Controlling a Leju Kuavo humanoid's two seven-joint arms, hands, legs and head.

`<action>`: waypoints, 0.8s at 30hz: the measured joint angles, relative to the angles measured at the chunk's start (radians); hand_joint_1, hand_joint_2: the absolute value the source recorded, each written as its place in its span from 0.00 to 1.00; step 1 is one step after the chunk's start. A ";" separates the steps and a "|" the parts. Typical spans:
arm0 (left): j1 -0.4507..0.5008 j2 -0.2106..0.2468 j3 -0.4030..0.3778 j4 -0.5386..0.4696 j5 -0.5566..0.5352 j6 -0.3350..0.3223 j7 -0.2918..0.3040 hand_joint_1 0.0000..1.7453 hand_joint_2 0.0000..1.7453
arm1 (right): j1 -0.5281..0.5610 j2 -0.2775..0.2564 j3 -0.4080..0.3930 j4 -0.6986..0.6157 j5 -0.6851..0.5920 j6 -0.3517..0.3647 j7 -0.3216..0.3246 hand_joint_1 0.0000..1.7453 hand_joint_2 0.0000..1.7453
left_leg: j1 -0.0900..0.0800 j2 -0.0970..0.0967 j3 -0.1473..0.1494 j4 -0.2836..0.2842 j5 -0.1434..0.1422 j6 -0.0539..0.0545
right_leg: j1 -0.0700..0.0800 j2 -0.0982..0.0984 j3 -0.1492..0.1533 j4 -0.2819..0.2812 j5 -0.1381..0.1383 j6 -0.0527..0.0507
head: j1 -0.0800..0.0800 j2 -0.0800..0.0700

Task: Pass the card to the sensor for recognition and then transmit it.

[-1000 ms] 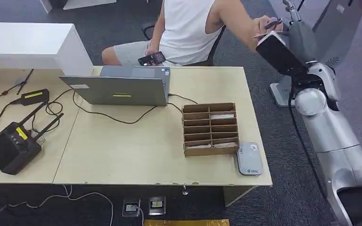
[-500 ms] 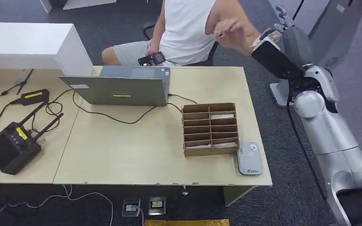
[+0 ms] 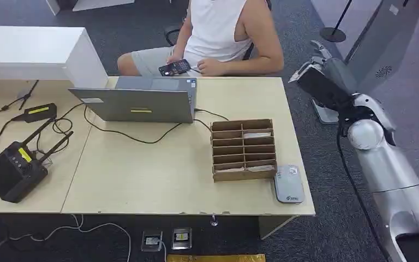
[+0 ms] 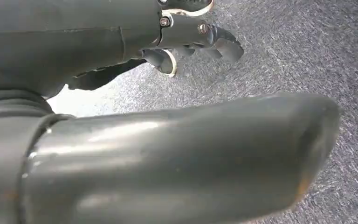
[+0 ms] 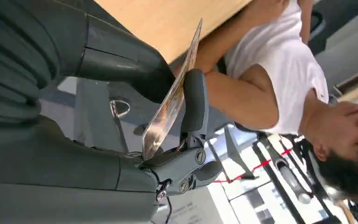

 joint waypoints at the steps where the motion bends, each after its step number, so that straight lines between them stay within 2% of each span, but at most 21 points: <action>1: 0.001 0.000 0.000 0.000 0.000 0.001 0.000 0.00 0.00 | 0.013 -0.010 -0.011 -0.001 -0.011 0.018 -0.005 1.00 1.00 | 0.000 0.000 0.000 0.000 0.000 0.000 | 0.000 0.000 0.000 0.000 0.000 0.000 | -0.001 0.000; 6: 0.004 0.000 0.000 0.000 0.001 0.003 0.000 0.00 0.00 | 0.065 -0.059 -0.060 0.000 -0.042 0.072 -0.024 1.00 1.00 | 0.000 0.000 0.000 0.000 0.000 0.000 | 0.000 0.000 0.000 0.000 0.000 0.000 | 0.000 0.000; 13: 0.005 0.002 0.000 0.001 -0.004 0.002 0.000 0.00 0.00 | 0.134 -0.101 -0.117 0.003 -0.045 0.095 -0.040 1.00 1.00 | 0.000 0.000 0.000 0.000 0.000 0.000 | 0.000 0.000 0.000 0.000 0.000 0.000 | 0.000 0.000; 24: 0.004 0.005 0.000 0.002 -0.005 -0.004 0.000 0.00 0.00 | 0.233 -0.114 -0.175 0.002 -0.017 0.173 -0.034 1.00 1.00 | 0.000 0.000 0.000 0.000 0.000 0.000 | 0.000 0.001 0.000 0.000 0.000 0.000 | 0.000 0.000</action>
